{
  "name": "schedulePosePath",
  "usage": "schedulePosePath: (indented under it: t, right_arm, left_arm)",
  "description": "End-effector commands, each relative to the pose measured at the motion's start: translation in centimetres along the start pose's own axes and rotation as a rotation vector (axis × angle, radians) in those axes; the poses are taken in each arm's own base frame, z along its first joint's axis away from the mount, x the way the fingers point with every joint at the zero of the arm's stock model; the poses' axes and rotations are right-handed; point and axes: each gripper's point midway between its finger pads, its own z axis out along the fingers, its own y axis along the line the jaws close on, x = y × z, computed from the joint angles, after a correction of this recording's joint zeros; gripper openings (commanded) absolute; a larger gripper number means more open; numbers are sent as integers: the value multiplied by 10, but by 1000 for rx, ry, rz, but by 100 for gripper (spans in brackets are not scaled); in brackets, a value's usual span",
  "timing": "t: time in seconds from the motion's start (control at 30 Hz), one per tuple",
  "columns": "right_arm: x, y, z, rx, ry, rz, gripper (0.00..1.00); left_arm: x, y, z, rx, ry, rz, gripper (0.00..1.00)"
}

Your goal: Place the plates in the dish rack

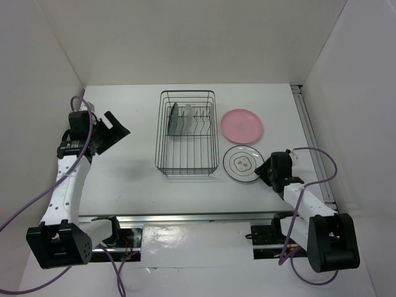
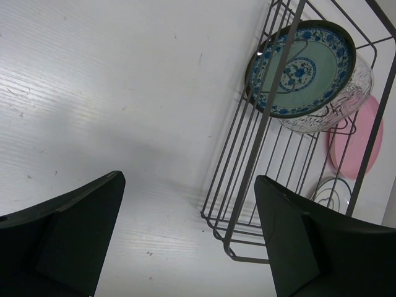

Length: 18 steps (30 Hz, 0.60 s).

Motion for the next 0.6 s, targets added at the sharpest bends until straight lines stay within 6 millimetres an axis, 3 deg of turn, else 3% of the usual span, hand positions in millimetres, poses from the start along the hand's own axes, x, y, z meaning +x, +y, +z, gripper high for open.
schedulePosePath:
  t: [0.0,0.1,0.17,0.33,0.43,0.57]
  right_arm:
    - [20,-26,4,91,57,-28,45]
    - [24,-28,5,92,70,-28,43]
    - [21,-28,4,98,63,-29,36]
    - [21,-28,5,105,70,-39,29]
    - [23,-35,3,135,72,-42,1]
    - [23,-38,2,150,71,-44,0]
  left_arm:
    - [-16,-2,-5,-3,-48,-13,100]
    - [-15,0,-5,-15,-45,-14,100]
    - [-15,0,-5,-15,-45,-14,100]
    - [-16,2,-5,-21,-50,-29,100]
    - [-18,4,-6,-26,-54,-35,100]
    - [-18,4,-6,-26,-54,-35,100]
